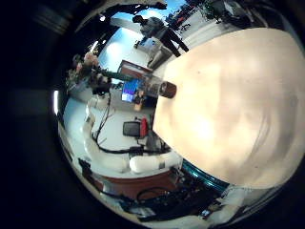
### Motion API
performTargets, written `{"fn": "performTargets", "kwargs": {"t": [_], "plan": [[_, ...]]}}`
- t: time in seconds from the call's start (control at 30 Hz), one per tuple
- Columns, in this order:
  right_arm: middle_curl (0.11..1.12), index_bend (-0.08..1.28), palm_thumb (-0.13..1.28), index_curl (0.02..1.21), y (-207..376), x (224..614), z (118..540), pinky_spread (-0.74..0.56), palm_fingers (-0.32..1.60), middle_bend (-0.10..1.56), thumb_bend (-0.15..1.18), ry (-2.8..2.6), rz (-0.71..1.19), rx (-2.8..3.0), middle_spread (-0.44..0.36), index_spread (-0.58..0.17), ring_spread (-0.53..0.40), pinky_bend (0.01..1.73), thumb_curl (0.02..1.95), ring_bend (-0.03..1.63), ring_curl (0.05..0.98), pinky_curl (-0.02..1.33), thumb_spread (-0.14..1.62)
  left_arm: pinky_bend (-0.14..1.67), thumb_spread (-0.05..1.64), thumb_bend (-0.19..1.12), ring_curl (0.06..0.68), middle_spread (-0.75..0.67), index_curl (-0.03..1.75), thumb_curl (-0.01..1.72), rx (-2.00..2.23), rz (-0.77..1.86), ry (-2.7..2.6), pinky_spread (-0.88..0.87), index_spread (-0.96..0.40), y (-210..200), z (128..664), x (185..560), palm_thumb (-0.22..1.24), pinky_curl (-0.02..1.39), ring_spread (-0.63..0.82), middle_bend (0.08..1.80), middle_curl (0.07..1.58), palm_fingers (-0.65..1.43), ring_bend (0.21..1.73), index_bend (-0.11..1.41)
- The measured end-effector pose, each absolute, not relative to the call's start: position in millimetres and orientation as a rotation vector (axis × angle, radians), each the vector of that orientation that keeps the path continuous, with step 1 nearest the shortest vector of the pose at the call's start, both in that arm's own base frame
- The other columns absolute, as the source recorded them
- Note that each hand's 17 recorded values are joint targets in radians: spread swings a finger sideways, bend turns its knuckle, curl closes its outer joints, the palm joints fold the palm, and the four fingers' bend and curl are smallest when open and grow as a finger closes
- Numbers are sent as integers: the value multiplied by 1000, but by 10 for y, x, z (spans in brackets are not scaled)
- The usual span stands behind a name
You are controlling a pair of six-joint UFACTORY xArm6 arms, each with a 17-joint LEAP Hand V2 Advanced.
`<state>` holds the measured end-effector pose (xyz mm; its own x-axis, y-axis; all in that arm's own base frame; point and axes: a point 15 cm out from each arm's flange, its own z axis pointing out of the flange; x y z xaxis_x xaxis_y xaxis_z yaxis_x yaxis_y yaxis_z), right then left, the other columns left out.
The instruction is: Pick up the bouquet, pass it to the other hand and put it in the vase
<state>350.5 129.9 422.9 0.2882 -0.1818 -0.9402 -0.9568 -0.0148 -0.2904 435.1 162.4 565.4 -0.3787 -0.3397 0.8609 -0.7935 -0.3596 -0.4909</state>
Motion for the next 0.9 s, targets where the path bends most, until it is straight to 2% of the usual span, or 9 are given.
{"fn": "performTargets", "kwargs": {"t": [0.9], "plan": [[309,173,800,305,1291,3502,4199,396,146,184,-24,1120,888,-1453,26,-357,160,479,492,424,234,279,995,1341,1162,-4,677,-437,1299,836,1507,1757,-1452,-510,-779,1540,5249,4531,968,942,-417,1310,802,1081,1437,625]]}}
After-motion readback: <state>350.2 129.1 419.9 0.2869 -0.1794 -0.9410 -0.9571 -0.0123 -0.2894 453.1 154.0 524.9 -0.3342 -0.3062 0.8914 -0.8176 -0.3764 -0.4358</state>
